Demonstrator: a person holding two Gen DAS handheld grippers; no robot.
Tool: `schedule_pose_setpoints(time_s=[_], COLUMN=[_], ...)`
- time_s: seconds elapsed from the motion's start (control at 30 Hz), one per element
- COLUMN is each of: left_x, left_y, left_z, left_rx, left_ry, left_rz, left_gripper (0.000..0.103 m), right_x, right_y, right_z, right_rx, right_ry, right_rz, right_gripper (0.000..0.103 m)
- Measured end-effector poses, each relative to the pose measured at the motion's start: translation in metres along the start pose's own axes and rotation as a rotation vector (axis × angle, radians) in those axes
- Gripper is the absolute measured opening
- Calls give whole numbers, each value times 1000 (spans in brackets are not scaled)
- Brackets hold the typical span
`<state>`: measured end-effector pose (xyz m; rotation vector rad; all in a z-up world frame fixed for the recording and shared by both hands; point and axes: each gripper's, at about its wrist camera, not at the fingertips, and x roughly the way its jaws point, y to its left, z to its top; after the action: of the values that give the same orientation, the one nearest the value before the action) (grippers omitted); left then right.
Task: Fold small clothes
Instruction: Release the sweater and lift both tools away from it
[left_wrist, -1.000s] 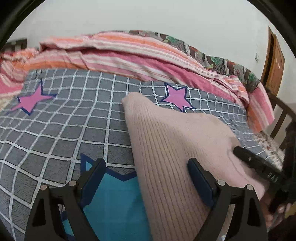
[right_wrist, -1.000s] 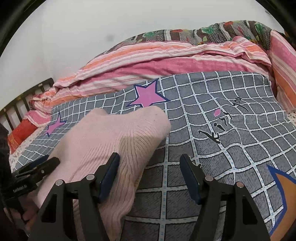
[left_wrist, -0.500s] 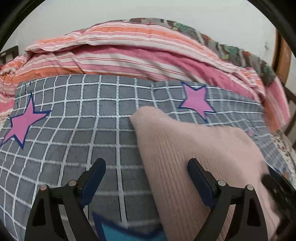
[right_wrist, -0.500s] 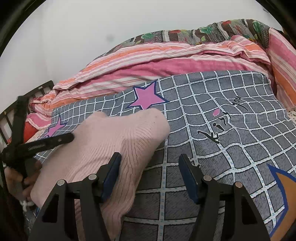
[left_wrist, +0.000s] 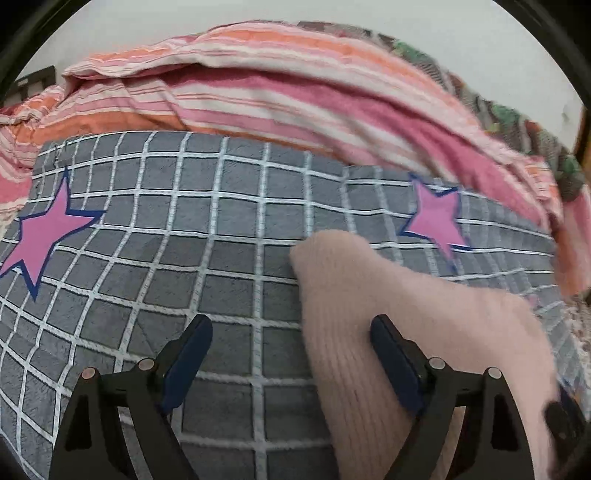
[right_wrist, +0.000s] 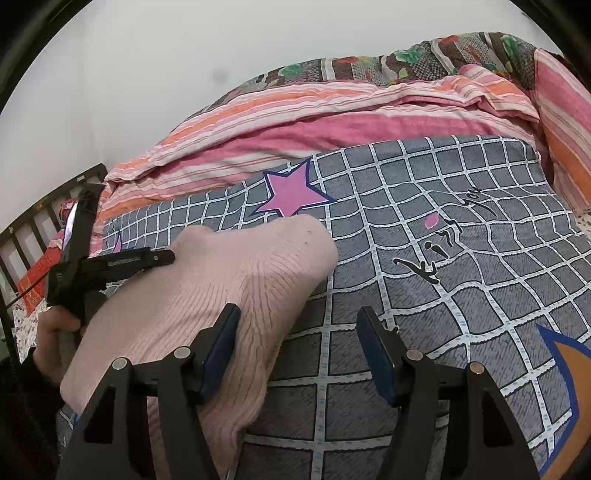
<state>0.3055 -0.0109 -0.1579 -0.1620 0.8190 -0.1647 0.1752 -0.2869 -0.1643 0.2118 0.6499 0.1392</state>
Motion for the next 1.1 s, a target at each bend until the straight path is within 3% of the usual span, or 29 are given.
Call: schedule_pose_setpoints(time_s=[0.07, 0.27, 0.33, 0.5, 0.53, 0.6, 0.73, 0.83, 1.03, 1.1], left_x=[-16, -58, -69, -99, -102, -109, -126, -122, -129, -133], left_y=[1, -1, -1, 5, 5, 3, 2, -2, -6, -5], left_z=[-8, -39, -51, -84, -90, -100, -108, -113, -125, -126], left_rx=[-4, 12, 7, -26, -27, -18, -16, -7, 19, 9], left_ry=[-8, -30, -25, -14, 1, 15, -1, 32, 34, 42], left_rz=[-35, -95, -99, -131, -134, -128, -133, -108, -65, -67], left_gripper=[86, 86, 86, 86, 86, 86, 86, 86, 87, 86], right_x=[-2, -2, -1, 0, 1, 0, -10, -19, -35, -38], right_y=[0, 3, 4, -3, -6, -13, -15, -6, 21, 18], right_z=[0, 0, -1, 2, 2, 3, 9, 5, -17, -21], right_rx=[-4, -21, -26, 10, 28, 77, 131, 128, -104, -115], right_ry=[-10, -11, -9, 10, 15, 27, 69, 97, 146, 172], right_rz=[3, 39, 33, 70, 64, 34, 18, 8, -235, -271], right_gripper=[58, 30, 17, 20, 33, 48, 49, 49, 49, 46])
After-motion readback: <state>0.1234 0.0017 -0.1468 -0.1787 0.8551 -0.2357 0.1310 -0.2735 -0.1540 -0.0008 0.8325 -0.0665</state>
